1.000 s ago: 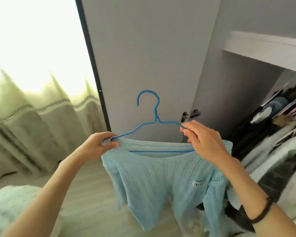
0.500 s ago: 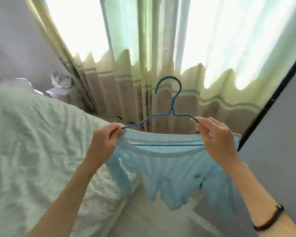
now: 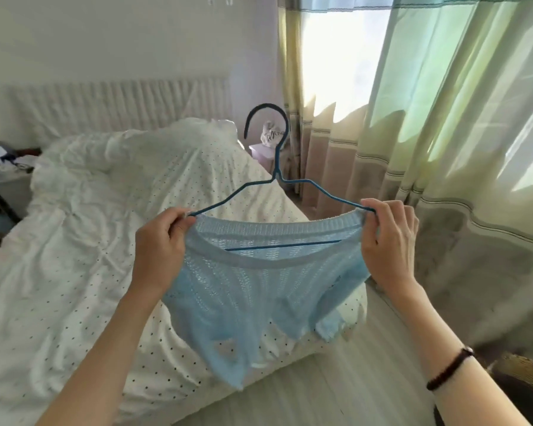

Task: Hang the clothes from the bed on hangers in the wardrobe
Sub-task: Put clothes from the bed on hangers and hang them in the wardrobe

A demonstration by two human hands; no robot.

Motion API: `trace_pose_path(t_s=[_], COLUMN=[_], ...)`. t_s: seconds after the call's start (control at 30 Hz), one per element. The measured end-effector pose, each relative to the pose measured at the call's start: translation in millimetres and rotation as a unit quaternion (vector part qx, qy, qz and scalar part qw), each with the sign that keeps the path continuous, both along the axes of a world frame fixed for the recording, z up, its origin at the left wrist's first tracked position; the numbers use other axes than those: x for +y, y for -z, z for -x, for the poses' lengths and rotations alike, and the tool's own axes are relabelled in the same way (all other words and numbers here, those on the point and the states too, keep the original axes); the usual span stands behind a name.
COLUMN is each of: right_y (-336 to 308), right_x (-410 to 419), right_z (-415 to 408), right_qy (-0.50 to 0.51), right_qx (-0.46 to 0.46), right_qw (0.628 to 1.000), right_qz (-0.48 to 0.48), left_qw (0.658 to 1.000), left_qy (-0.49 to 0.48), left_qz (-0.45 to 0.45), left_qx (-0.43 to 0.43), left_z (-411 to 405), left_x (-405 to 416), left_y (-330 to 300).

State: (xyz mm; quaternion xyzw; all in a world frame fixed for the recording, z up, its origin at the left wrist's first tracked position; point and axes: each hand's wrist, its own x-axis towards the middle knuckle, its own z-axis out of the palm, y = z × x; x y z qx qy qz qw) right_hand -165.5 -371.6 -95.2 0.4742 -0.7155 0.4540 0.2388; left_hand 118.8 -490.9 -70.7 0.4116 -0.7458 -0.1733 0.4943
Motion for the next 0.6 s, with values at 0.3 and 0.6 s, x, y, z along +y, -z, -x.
trace_pose_path(t_s=[0.3, 0.6], right_y=[-40.5, -21.7], right_x=[-102.4, -244.0], right_z=[-7.9, 28.8], right_qy=[-0.04, -0.032], right_qx=[0.054, 0.064], right_qw=[0.996, 0.997], right_qz=[0.052, 0.017], left_qw=[0.989, 0.993], left_qy=[-0.117, -0.104], left_qz=[0.087, 0.048], left_qx=[0.008, -0.037], left_z=[-17.2, 16.2], left_x=[-51.2, -194.1], left_y=[-37.7, 0.4])
